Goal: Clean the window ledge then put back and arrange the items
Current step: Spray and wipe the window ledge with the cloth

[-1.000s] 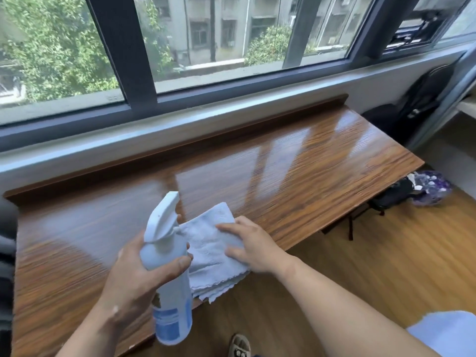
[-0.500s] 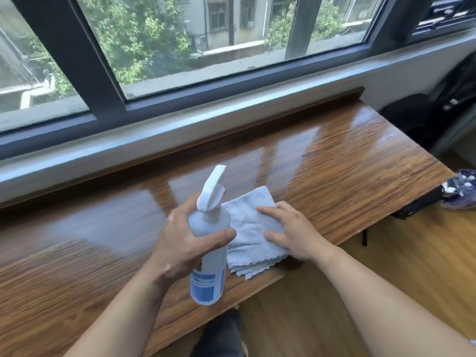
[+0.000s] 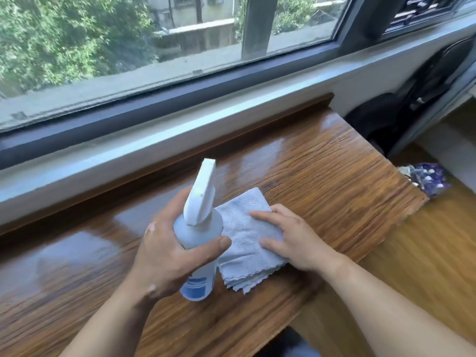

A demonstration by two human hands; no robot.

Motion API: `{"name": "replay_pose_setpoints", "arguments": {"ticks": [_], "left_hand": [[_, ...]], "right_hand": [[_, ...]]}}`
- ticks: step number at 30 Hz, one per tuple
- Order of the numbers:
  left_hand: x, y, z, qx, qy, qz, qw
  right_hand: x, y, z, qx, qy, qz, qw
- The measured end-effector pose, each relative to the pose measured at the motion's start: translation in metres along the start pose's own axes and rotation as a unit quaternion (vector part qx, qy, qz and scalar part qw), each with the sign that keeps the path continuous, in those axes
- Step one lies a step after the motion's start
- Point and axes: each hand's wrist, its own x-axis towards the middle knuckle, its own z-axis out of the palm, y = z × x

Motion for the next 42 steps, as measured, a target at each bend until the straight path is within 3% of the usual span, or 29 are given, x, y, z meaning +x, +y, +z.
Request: {"name": "replay_pose_setpoints", "arguments": {"ticks": [11, 29, 42], "left_hand": [[0.085, 0.018, 0.047, 0.013, 0.028, -0.038, 0.999], [0.231, 0.072, 0.194, -0.027, 0.237, -0.106, 0.965], [0.301, 0.081, 0.236, -0.016, 0.282, -0.105, 0.953]], "right_hand": [[0.046, 0.056, -0.078, -0.01, 0.01, -0.006, 1.0], [0.155, 0.22, -0.256, -0.075, -0.026, -0.054, 0.995], [0.188, 0.26, -0.294, -0.08, -0.038, -0.027, 0.996]]}}
